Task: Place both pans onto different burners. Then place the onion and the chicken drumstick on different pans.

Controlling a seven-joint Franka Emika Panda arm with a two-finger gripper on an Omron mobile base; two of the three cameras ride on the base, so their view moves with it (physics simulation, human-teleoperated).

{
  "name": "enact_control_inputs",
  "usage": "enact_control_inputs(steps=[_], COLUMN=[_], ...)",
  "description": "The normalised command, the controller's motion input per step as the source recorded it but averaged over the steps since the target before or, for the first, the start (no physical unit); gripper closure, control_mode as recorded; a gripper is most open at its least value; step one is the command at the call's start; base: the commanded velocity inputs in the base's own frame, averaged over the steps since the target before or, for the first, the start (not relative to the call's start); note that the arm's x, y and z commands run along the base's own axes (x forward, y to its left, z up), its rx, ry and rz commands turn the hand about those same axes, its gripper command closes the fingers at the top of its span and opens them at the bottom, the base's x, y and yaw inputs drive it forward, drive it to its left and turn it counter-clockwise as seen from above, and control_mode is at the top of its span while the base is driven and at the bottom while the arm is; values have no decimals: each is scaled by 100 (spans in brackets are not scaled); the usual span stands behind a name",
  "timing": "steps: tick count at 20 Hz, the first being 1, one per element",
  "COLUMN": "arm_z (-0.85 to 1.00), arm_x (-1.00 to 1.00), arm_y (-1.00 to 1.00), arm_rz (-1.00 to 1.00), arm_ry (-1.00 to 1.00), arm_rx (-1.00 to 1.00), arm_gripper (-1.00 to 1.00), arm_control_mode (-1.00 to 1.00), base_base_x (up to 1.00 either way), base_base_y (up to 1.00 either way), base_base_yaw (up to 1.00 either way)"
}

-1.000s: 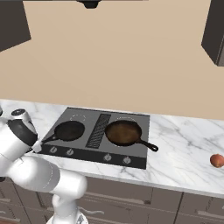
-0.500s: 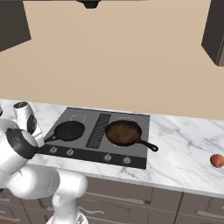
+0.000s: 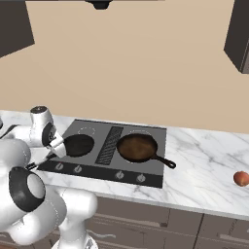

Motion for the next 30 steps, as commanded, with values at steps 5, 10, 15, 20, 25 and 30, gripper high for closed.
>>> enact_control_inputs(steps=[5,10,15,20,25,30], arm_z=[42,34,31,35,24,36], arm_x=[-17,-31,-29,-12,0,-7], arm_y=[-69,-65,-69,-73,-68,-68], arm_rz=[13,12,9,5,1,0], arm_ry=[-9,-12,-11,-11,-5,1], arm_rx=[0,0,0,0,0,-1], arm_gripper=[-100,-100,-100,-100,-100,-100], arm_control_mode=[-100,-100,-100,-100,-100,-100], base_base_x=[0,0,0,0,0,0], base_base_y=[0,0,0,0,0,0], base_base_yaw=[0,0,0,0,0,0])
